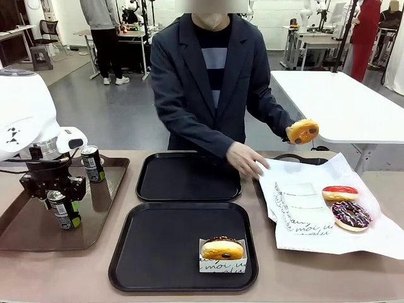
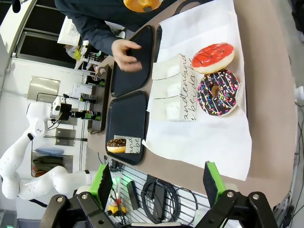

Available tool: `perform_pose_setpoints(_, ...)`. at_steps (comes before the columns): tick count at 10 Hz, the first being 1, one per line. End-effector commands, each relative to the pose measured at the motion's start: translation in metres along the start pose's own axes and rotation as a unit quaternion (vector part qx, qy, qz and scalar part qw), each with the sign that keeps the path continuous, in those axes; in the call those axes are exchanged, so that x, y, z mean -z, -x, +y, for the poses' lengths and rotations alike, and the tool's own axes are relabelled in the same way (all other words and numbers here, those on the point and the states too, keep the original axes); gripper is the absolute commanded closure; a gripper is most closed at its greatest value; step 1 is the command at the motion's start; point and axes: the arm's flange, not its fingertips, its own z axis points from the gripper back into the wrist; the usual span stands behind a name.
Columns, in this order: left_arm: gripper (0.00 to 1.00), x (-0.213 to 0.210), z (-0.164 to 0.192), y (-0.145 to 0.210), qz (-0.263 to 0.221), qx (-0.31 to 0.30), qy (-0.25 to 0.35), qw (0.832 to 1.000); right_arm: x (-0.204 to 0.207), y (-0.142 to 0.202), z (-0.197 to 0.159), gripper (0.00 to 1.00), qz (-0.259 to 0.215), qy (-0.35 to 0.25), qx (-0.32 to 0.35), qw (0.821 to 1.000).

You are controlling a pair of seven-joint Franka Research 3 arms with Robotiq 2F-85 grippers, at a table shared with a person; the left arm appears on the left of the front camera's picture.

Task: Set up donuts and drinks on trays.
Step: Pick up one Pepsi coke and place it on the Flat Tray.

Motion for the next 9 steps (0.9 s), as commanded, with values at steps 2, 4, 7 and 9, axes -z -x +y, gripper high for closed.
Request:
perform_pose_setpoints(2,1.0,-0.002,0.002,0.005,-0.005,-0.013,0.011,1.0,0.001,-0.003,-0.001,0.0,-0.009,-0.015,-0.008,1.0)
perform_pose_setpoints(4,1.0,-0.022,0.001,0.009,-0.01,-0.011,0.026,1.0,0.001,-0.003,-0.001,0.0,-0.009,-0.015,-0.008,1.0)
perform_pose_setpoints(7,1.0,-0.142,-0.013,0.057,-0.07,-0.004,0.043,0.997,0.001,-0.003,-0.001,0.0,-0.009,-0.015,-0.008,1.0)
perform_pose_setpoints(9,1.0,-0.171,-0.013,0.071,-0.078,-0.003,0.047,0.996,0.001,-0.003,-0.001,0.0,-0.009,-0.015,-0.008,1.0)
